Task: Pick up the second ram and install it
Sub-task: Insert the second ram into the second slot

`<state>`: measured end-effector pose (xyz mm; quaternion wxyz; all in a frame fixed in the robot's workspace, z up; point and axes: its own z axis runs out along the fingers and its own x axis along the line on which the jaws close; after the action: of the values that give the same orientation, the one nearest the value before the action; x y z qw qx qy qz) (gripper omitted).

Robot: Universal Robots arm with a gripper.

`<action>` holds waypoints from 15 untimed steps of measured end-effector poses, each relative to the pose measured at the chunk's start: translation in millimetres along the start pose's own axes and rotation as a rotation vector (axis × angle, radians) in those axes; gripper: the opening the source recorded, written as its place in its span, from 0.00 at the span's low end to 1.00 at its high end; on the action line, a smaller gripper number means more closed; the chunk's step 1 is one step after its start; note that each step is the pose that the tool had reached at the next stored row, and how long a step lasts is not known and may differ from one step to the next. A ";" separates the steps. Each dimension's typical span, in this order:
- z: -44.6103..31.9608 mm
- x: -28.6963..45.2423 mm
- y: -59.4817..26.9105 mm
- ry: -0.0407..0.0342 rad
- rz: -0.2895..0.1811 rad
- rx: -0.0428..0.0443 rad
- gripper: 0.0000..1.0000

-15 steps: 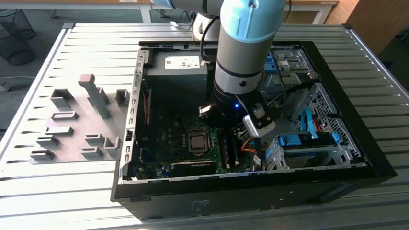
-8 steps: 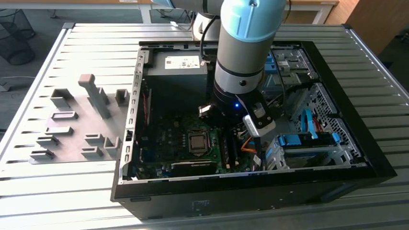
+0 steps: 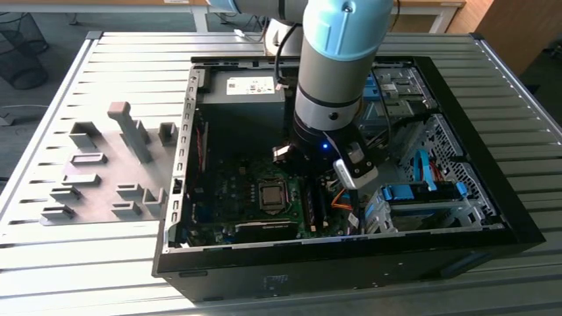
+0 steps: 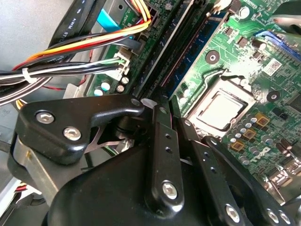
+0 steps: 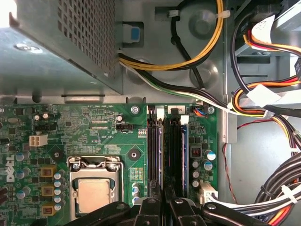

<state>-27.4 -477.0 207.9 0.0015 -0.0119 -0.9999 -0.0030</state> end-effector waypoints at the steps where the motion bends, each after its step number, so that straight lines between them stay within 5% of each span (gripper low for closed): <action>1: 0.3 0.0 0.0 0.0000 0.000 0.0001 0.14; 11: 0.6 0.0 0.0 0.0000 0.000 0.0001 0.21; 15: -12.7 0.0 0.1 0.0000 0.000 -0.0001 0.21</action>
<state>-27.4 -476.9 220.6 0.0015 -0.0119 -0.9999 -0.0031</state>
